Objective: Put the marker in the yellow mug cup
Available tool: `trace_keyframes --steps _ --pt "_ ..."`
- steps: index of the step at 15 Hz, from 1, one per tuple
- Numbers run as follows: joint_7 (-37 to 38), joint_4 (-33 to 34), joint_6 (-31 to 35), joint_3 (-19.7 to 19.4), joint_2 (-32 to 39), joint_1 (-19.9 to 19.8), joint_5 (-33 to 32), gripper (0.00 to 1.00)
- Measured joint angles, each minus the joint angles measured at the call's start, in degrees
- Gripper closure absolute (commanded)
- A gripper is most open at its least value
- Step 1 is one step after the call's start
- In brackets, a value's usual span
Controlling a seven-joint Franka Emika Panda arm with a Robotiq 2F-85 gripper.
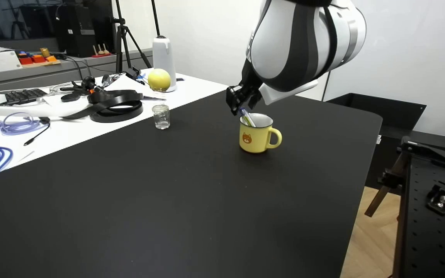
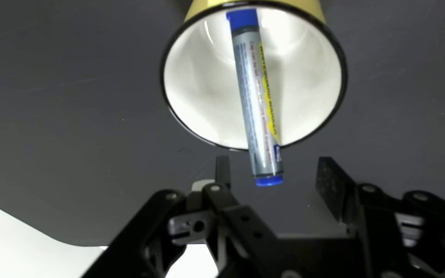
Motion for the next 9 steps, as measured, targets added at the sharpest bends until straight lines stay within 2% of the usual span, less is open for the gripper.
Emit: trace_keyframes --steps 1,4,6,9 --pt "0.0 -0.13 -0.04 0.45 0.2 -0.49 1.05 0.02" --pt "0.11 -0.18 -2.01 -0.08 0.66 0.17 5.92 0.0" --pt "0.17 0.01 -5.51 -2.9 0.66 3.48 9.87 0.0" --pt "0.31 0.41 -9.84 -8.93 0.66 11.3 14.25 0.0"
